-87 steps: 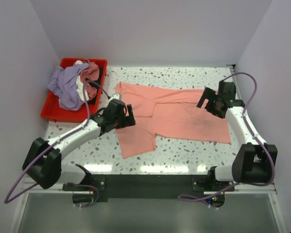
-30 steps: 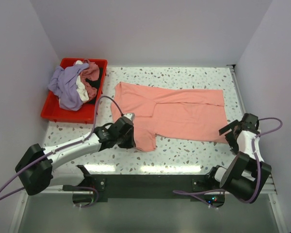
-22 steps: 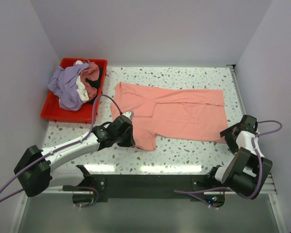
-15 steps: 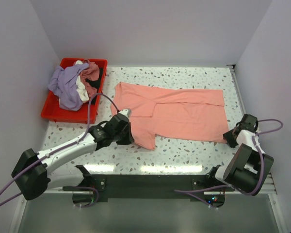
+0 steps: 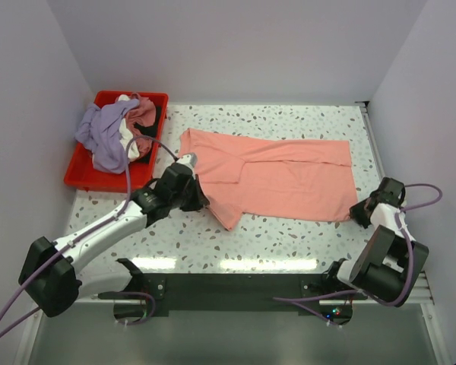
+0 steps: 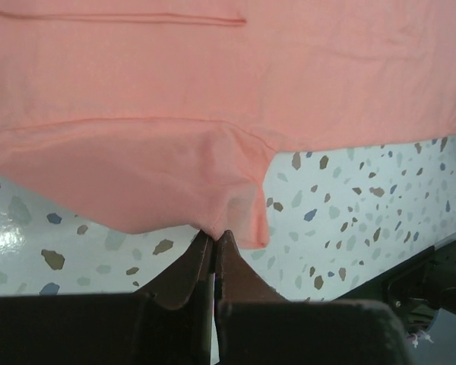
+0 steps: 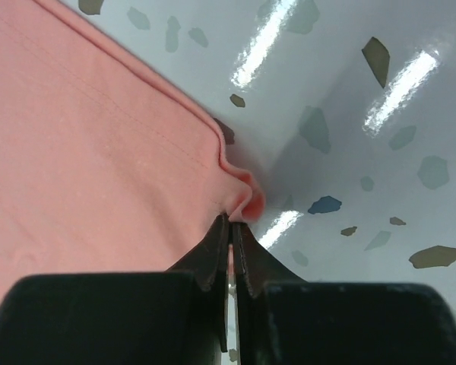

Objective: Fold and stack the t-shirts
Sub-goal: Fold the tshirt

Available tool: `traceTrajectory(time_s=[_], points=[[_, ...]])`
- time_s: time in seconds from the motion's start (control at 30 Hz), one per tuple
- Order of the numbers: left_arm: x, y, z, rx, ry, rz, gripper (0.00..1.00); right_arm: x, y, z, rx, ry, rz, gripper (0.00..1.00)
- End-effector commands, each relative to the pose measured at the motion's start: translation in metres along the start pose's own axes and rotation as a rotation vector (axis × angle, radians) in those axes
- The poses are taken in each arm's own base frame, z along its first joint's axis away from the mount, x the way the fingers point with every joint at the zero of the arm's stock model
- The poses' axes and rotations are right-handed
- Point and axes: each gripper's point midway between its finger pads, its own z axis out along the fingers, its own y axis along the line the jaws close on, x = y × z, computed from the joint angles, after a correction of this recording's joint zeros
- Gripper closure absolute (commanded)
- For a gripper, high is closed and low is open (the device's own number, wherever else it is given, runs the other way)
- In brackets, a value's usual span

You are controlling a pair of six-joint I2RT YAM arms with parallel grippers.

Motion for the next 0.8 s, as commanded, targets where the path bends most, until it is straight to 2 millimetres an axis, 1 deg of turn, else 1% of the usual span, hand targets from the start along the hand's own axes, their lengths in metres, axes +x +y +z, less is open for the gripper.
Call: traceTrajectory(time_s=[0.0, 0.13, 0.23, 0.27, 0.33, 0.37, 0.4, 0.43, 0.47, 0.53, 0.57, 0.63, 0.67, 0.73, 0.77], points=[[-0.043, -0.037, -0.007, 0.116, -0.105, 0.03, 1.0, -0.019, 0.024, -0.013, -0.085, -0.039, -0.026, 1.0], [-0.058, -0.043, -0.004, 0.119, -0.122, 0.035, 1.0, -0.027, 0.04, -0.019, -0.116, -0.039, -0.053, 1.0], [-0.063, -0.04, 0.003, 0.106, -0.117, 0.026, 1.0, -0.031, 0.049, -0.021, -0.125, -0.039, -0.076, 1.0], [-0.068, -0.04, 0.003, 0.106, -0.126, 0.023, 1.0, -0.034, 0.051, -0.022, -0.121, -0.039, -0.082, 1.0], [-0.072, -0.039, 0.006, 0.1, -0.125, 0.02, 1.0, -0.036, 0.052, -0.022, -0.115, -0.047, -0.091, 1.0], [-0.078, -0.04, 0.005, 0.102, -0.135, 0.017, 1.0, -0.041, 0.057, -0.024, -0.124, -0.058, -0.094, 1.0], [-0.081, -0.037, 0.008, 0.092, -0.138, 0.007, 1.0, -0.041, 0.058, -0.022, -0.119, -0.048, -0.093, 1.0], [-0.085, -0.037, 0.009, 0.094, -0.146, 0.003, 1.0, -0.042, 0.061, -0.021, -0.121, -0.045, -0.101, 1.0], [-0.092, -0.036, 0.009, 0.092, -0.158, -0.005, 1.0, -0.047, 0.066, -0.023, -0.124, -0.046, -0.104, 1.0], [-0.099, -0.034, 0.011, 0.084, -0.159, -0.012, 1.0, -0.045, 0.072, -0.018, -0.121, -0.026, -0.118, 1.0], [-0.102, -0.03, 0.013, 0.075, -0.16, -0.021, 1.0, -0.051, 0.077, -0.02, -0.127, -0.038, -0.12, 1.0], [-0.11, -0.031, 0.013, 0.086, -0.167, -0.025, 1.0, -0.051, 0.083, -0.017, -0.126, -0.029, -0.129, 1.0], [-0.112, -0.026, 0.017, 0.075, -0.162, -0.033, 1.0, -0.056, 0.088, -0.019, -0.127, -0.041, -0.133, 1.0], [-0.119, -0.027, 0.019, 0.081, -0.166, -0.04, 1.0, -0.056, 0.093, -0.015, -0.122, -0.028, -0.143, 1.0], [-0.122, -0.023, 0.022, 0.074, -0.165, -0.048, 1.0, -0.062, 0.1, -0.016, -0.129, -0.037, -0.144, 1.0]])
